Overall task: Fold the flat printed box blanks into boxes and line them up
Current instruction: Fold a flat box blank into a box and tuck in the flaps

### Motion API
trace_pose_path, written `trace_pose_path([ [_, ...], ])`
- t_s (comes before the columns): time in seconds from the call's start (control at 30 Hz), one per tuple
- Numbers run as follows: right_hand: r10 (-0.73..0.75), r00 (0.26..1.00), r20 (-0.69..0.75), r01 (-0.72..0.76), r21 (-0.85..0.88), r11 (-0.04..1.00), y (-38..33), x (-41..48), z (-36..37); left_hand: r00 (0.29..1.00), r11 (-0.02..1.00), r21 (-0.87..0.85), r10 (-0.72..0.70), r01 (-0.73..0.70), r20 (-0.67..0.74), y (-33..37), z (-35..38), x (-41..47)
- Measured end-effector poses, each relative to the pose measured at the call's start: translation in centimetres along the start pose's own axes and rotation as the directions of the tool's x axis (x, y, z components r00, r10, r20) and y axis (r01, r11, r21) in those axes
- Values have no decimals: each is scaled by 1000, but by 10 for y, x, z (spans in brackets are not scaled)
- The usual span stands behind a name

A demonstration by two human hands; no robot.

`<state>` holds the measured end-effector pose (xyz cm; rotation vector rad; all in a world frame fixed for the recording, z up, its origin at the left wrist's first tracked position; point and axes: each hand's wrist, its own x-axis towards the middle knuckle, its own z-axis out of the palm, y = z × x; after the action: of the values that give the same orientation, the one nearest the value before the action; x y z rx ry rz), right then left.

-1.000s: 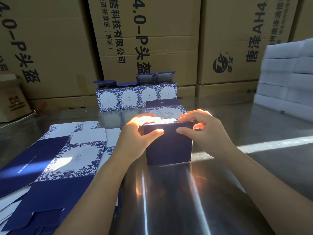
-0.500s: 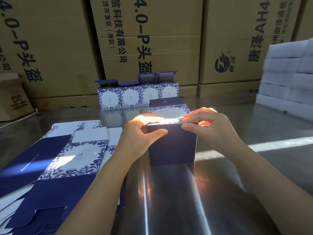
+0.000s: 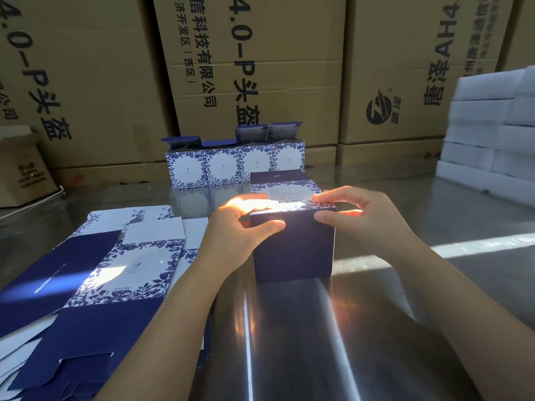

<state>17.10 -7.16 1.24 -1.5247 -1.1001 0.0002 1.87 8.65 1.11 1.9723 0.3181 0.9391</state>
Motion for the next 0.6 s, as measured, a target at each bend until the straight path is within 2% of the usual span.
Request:
trace_pose_path([
  [0.4,9,998,-68,-9,3,1000,2,1,-1,999,999,12,34,-34,-2,0,2,0],
  [0.6,15,999,-37,-15,-3,1000,1,1,-4,998,998,24,55,-54,-8,-2,2,0],
])
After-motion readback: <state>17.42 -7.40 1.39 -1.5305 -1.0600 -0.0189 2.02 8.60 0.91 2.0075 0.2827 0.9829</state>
